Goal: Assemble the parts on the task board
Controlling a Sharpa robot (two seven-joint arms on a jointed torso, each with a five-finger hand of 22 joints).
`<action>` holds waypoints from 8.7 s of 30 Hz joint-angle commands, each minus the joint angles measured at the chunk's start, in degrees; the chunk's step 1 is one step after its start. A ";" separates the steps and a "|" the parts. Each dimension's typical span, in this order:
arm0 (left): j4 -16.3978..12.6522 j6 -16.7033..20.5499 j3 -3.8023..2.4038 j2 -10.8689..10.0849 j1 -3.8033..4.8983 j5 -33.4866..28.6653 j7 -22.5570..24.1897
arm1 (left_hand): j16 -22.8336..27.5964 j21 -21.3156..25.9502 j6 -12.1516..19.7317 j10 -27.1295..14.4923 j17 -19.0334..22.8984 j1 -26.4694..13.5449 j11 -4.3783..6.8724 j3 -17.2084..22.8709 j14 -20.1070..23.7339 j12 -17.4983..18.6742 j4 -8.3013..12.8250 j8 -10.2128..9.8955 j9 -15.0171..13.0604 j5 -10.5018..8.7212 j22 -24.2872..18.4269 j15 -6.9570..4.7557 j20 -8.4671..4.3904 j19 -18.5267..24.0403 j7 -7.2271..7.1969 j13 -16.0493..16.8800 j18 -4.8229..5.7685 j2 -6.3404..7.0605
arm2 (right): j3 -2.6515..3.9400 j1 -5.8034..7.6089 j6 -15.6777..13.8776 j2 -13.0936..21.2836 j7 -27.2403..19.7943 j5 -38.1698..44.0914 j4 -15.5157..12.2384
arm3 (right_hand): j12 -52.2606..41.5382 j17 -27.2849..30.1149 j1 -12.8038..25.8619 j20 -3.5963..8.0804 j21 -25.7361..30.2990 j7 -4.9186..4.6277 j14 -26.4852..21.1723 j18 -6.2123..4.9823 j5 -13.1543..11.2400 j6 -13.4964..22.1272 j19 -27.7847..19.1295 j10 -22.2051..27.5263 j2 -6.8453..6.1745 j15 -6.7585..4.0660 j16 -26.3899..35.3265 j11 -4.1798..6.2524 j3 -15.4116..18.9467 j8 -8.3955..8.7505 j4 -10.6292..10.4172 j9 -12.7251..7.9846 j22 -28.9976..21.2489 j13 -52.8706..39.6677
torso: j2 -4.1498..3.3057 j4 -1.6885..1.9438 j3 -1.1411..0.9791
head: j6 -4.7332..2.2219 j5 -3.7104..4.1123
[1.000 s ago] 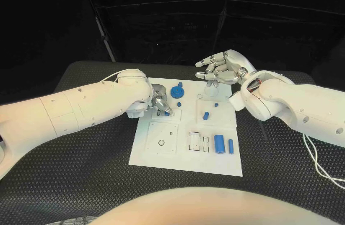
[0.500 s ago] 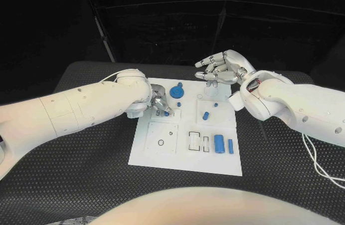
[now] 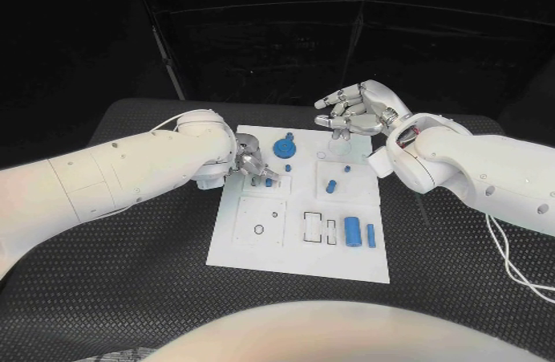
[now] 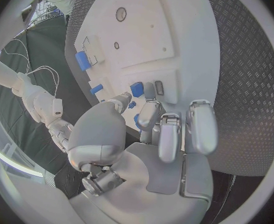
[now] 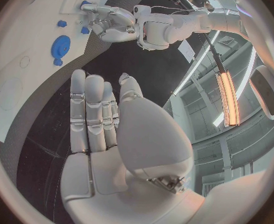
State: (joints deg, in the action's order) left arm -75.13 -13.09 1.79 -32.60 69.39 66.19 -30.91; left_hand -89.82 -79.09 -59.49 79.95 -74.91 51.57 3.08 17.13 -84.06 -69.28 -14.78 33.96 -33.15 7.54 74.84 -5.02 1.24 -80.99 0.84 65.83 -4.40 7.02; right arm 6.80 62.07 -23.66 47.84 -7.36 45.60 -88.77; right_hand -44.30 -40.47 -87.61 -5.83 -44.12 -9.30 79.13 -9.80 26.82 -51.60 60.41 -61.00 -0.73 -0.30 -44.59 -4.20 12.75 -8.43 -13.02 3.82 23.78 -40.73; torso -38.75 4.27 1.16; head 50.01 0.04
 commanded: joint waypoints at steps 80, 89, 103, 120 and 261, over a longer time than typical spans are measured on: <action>22.10 -7.83 -3.92 9.33 2.97 0.24 0.74 | -0.18 4.91 3.35 -8.61 -15.09 14.18 -3.08 -18.67 -5.94 11.15 -1.50 -7.34 7.90 -1.30 -3.87 1.69 1.90 2.47 3.23 -14.06 -0.44 -5.29 | 0.03 0.04 0.59 -1.62 -0.82 -0.92 3.61 | 0.26 0.06 0.28 -0.23 0.65 0.08 -0.42 -0.68 0.05 0.42 0.29 0.65 0.41 0.10 0.80 0.09 0.05 -0.26 -0.37 0.06 -0.22 0.24 | -0.40 -0.25 -0.02 | -0.05 -0.53; 22.35 -8.29 -3.73 9.55 2.82 0.15 0.67 | -0.18 4.82 3.19 -8.53 -15.09 14.67 -3.05 -18.84 -5.94 11.07 -1.45 -7.37 8.02 -1.29 -3.73 1.67 1.87 2.40 3.19 -14.03 -0.40 -5.48 | 0.02 0.04 0.82 -1.78 -0.82 -0.92 3.69 | 0.25 -0.10 0.21 -0.23 0.68 0.08 -0.38 -0.68 0.09 0.41 0.30 0.65 0.45 0.09 0.71 0.09 0.03 -0.28 -0.36 0.06 -0.24 0.25 | -0.36 -0.24 -0.03 | -0.01 -0.41; 22.27 -8.24 -3.54 9.53 2.78 -1.43 0.63 | -0.18 4.83 2.76 -8.30 -15.09 15.84 -2.95 -19.12 -5.94 10.86 -1.42 -7.38 8.27 -1.26 -3.64 1.60 1.80 2.37 3.09 -14.01 -0.39 -6.32 | 0.02 0.04 0.98 -2.01 -0.82 -0.92 3.95 | 0.23 -0.31 0.15 -0.23 0.69 0.09 -0.32 -0.69 0.11 0.40 0.31 0.63 0.49 0.09 0.53 0.10 0.00 -0.30 -0.36 0.07 -0.24 0.26 | -0.35 -0.22 -0.05 | -0.01 -0.34; 21.73 -5.09 -3.53 9.41 2.73 -4.26 2.08 | -0.18 4.98 2.14 -8.37 -15.09 27.82 -2.15 -14.91 -5.94 11.30 4.14 -6.38 8.13 -1.20 -3.33 1.03 1.29 2.33 2.17 -14.88 -0.40 -11.75 | 0.02 0.03 1.26 -2.33 -0.83 -0.92 4.44 | 0.21 -0.35 0.07 -0.23 0.71 0.10 -0.28 -0.69 0.14 0.37 0.34 0.61 0.54 0.07 0.54 0.12 -0.04 -0.32 -0.35 0.07 -0.25 0.28 | -0.34 -0.26 -0.03 | -0.01 -0.38; -2.54 -2.20 -1.01 -4.56 -0.93 -0.11 1.45 | -0.18 4.83 4.96 -5.76 -15.09 29.72 -1.48 -8.06 -5.94 6.72 6.98 0.09 1.74 -2.03 -2.37 0.57 0.79 1.93 1.39 -10.87 -0.25 -11.31 | -0.10 -0.29 3.27 -3.26 -0.59 -0.41 6.91 | 0.20 -0.38 -0.40 -0.21 0.83 0.12 -0.28 -0.71 0.34 0.34 0.41 0.69 0.65 0.04 0.75 0.15 -0.19 -0.40 -0.24 0.08 -0.30 0.38 | -0.36 -0.23 -0.07 | -0.01 -1.23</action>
State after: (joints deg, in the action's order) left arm -77.88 -13.27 0.60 -37.25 68.62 65.22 -29.09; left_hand -89.82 -74.18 -54.53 74.02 -74.91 81.19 1.22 4.95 -83.95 -62.32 -11.70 34.24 -31.57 5.54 72.44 -4.09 2.24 -78.96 2.57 54.92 -4.40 -4.76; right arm 6.67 61.69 -20.80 44.57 -7.56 45.07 -81.72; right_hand -44.30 -40.77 -87.84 -6.03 -43.65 -9.30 79.13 -9.79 26.82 -51.60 60.61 -60.80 -0.49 -0.31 -44.05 -3.99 12.87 -8.63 -13.14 3.82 23.54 -40.45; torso -39.06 4.06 1.08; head 49.99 -1.21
